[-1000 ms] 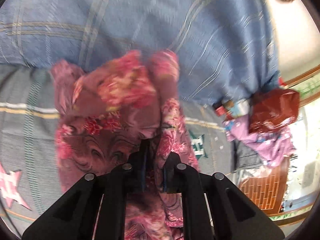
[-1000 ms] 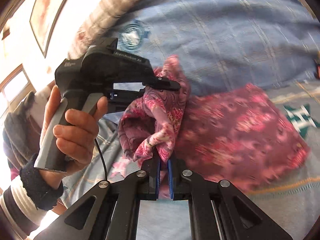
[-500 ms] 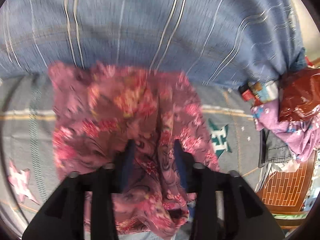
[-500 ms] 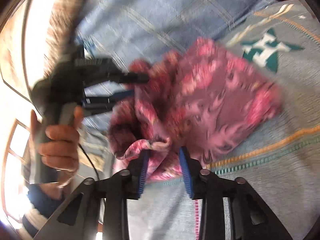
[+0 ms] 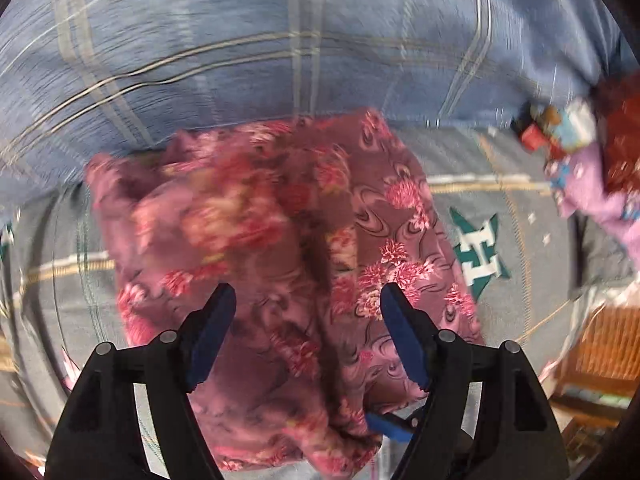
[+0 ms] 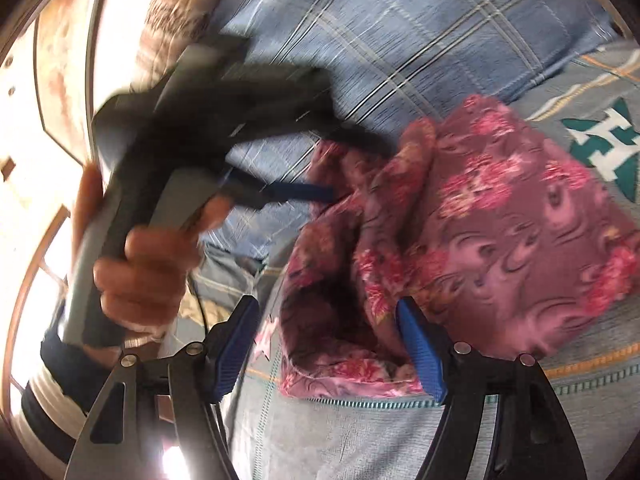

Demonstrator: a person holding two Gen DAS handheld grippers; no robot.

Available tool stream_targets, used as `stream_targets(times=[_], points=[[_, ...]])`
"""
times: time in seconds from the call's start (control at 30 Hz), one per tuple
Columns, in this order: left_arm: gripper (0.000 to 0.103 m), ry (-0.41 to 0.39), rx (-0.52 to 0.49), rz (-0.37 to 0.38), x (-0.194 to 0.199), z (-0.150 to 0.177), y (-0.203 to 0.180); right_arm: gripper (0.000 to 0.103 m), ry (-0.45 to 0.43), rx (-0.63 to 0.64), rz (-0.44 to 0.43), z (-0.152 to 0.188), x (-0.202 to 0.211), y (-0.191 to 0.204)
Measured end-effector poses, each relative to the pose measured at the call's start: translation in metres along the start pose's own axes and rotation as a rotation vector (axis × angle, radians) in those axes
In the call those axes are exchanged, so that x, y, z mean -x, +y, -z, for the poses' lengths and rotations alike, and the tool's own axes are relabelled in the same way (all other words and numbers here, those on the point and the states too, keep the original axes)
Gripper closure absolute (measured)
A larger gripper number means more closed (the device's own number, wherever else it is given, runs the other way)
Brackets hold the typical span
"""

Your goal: Fold small clothes

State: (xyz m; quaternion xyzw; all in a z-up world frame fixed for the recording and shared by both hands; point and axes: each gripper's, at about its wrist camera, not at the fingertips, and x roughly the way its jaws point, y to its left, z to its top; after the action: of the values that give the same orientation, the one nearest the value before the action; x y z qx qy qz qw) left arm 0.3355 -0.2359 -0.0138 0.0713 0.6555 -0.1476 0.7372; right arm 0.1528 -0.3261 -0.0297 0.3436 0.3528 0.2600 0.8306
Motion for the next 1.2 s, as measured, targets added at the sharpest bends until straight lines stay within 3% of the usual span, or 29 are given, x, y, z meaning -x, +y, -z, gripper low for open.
stream_targets(times=[0.17,0.23,0.27,0.3,0.33,0.4,0.5,0.63,0.8,1.03,1.2], points=[[0.029,0.032,-0.131,-0.222,-0.033,-0.011,-0.025,0.028,0.031,0.005,0.066,0.005,-0.014,-0.002],[0.043,0.032,-0.125,-0.241,-0.042,-0.011,-0.024,0.031,0.038,-0.014,0.085,0.006,-0.016,-0.008],[0.063,0.02,-0.107,-0.246,-0.043,-0.011,-0.02,0.033,0.041,-0.023,0.08,0.007,-0.018,-0.011],[0.073,0.012,-0.083,-0.234,-0.043,-0.01,-0.014,0.049,0.039,-0.026,0.081,0.008,-0.017,-0.014],[0.076,0.0,-0.057,-0.204,-0.041,-0.008,-0.008,0.072,0.044,-0.026,0.091,0.008,-0.018,-0.016],[0.089,-0.052,0.031,-0.113,-0.026,-0.003,0.008,0.094,0.059,-0.047,0.076,0.006,-0.019,-0.021],[0.09,-0.13,0.097,-0.036,0.005,0.003,0.019,0.095,0.008,-0.127,-0.01,0.001,-0.007,-0.028],[0.09,-0.223,0.085,0.029,0.047,0.001,0.006,0.095,-0.122,-0.137,-0.068,-0.012,0.026,-0.025],[0.09,-0.215,0.043,0.037,0.032,-0.014,-0.037,0.095,-0.235,-0.262,-0.044,-0.022,0.063,-0.069],[0.089,-0.102,0.021,-0.019,-0.038,-0.034,-0.072,0.095,-0.205,-0.463,0.04,-0.013,0.077,-0.117],[0.076,-0.11,-0.022,-0.038,-0.031,-0.033,-0.079,0.092,-0.162,-0.513,0.086,-0.011,0.068,-0.124]])
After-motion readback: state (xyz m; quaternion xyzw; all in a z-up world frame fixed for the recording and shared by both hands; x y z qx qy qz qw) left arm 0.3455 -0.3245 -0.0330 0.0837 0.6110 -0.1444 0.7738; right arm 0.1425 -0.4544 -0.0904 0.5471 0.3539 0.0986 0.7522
